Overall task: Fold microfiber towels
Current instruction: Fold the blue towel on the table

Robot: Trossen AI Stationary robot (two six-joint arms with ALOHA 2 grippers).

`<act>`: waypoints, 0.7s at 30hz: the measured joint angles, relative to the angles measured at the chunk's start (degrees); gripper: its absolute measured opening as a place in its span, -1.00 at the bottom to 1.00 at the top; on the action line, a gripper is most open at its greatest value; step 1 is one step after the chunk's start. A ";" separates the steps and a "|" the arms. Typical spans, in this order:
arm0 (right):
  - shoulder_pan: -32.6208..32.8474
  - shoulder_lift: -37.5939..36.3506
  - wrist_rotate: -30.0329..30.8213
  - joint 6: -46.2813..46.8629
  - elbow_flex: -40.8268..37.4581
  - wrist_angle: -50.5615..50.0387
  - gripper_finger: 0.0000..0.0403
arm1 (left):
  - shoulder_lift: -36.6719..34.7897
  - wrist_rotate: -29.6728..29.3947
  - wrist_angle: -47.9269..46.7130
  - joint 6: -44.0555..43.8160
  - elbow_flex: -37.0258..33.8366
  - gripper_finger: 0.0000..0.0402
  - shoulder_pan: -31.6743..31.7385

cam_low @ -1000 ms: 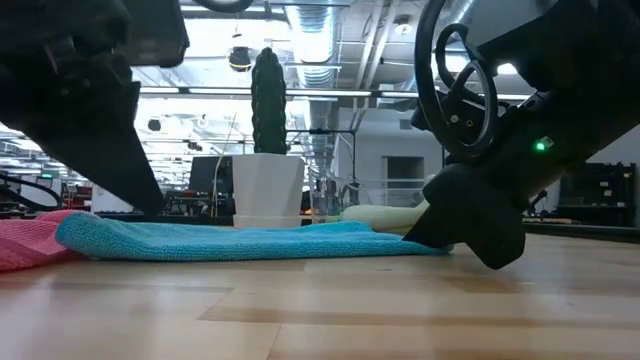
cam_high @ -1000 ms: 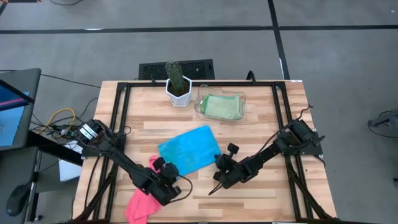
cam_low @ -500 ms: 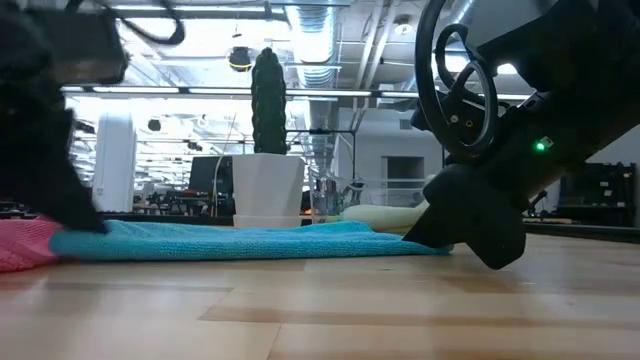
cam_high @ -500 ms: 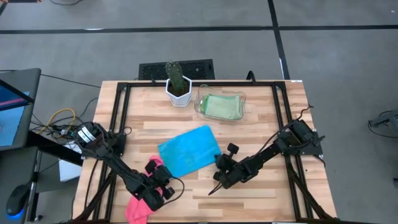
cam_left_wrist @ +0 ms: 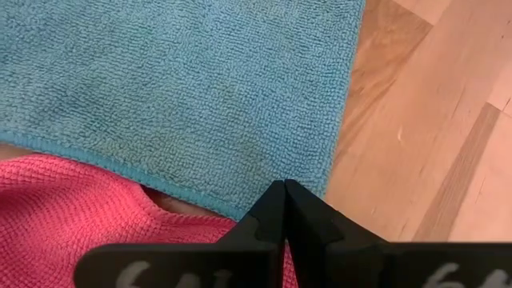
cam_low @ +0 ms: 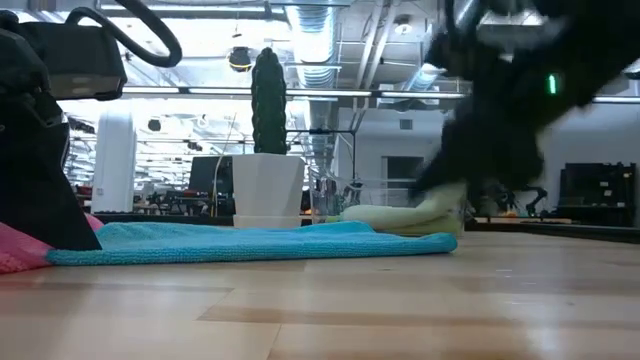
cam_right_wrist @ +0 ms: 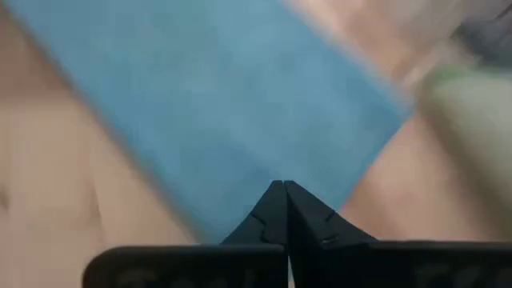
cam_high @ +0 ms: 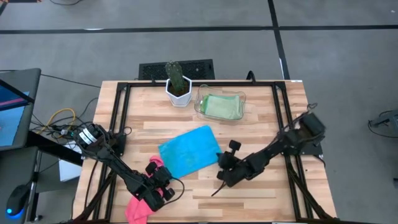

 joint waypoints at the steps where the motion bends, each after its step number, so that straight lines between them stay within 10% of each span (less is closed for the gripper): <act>1: -0.01 -1.64 1.58 -0.60 -0.05 -0.34 -0.90 | 0.00 -0.09 -0.02 0.02 0.00 -1.00 0.00; 13: 1.03 2.71 -0.27 3.08 -19.61 41.34 -0.93 | 0.20 -2.60 -0.39 2.39 -0.09 -1.00 0.24; 21: 7.27 10.28 2.02 19.98 -20.78 44.71 -0.96 | 0.20 -2.74 -0.37 8.88 -0.09 -1.00 2.50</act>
